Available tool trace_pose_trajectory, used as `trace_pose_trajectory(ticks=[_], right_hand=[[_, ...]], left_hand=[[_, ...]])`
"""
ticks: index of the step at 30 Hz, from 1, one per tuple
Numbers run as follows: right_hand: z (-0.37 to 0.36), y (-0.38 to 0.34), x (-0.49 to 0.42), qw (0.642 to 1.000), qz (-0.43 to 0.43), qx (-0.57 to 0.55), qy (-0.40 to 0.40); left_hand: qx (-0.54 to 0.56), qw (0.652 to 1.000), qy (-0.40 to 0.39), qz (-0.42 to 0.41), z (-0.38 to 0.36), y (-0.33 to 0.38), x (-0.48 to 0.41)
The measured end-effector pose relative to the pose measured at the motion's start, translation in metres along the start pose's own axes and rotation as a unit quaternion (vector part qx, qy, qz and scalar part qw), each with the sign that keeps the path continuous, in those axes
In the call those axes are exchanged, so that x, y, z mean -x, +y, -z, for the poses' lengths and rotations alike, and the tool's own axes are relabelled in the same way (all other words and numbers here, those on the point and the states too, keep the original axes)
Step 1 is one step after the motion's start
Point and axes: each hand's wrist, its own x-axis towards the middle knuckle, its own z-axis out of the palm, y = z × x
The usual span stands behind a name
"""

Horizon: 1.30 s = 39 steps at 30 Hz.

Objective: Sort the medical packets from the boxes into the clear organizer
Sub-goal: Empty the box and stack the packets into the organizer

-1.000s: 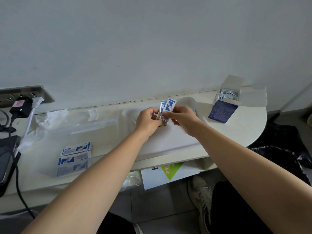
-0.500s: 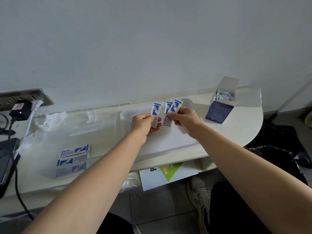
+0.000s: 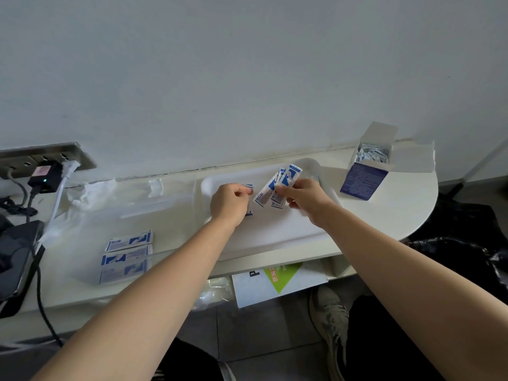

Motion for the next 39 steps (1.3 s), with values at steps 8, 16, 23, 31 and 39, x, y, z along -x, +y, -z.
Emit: trace_pose_trajectory(ticks=[8,16,23,31,39], right_hand=[[-0.003,0.004,-0.001,1.000,-0.017,0.025,-0.002],[-0.007,0.007,-0.004,1.000,-0.026,0.008,-0.014],[-0.011,0.007,-0.004,1.000,-0.024,0.016,-0.007],[-0.006,0.003,0.000,1.000,-0.028,0.009,-0.004],[0.005,-0.006,0.013,1.000,-0.010,0.007,-0.006]], left_hand=[[-0.280,0.959,-0.027,0.026,-0.006,-0.010,-0.006],[-0.184,0.981,-0.048,-0.035,-0.018,-0.006,0.002],[-0.094,0.994,-0.064,-0.010,-0.013,-0.010,0.004],[-0.054,0.997,-0.045,0.013,-0.003,-0.019,0.002],[-0.024,0.997,0.066,-0.018,0.005,-0.010,0.002]])
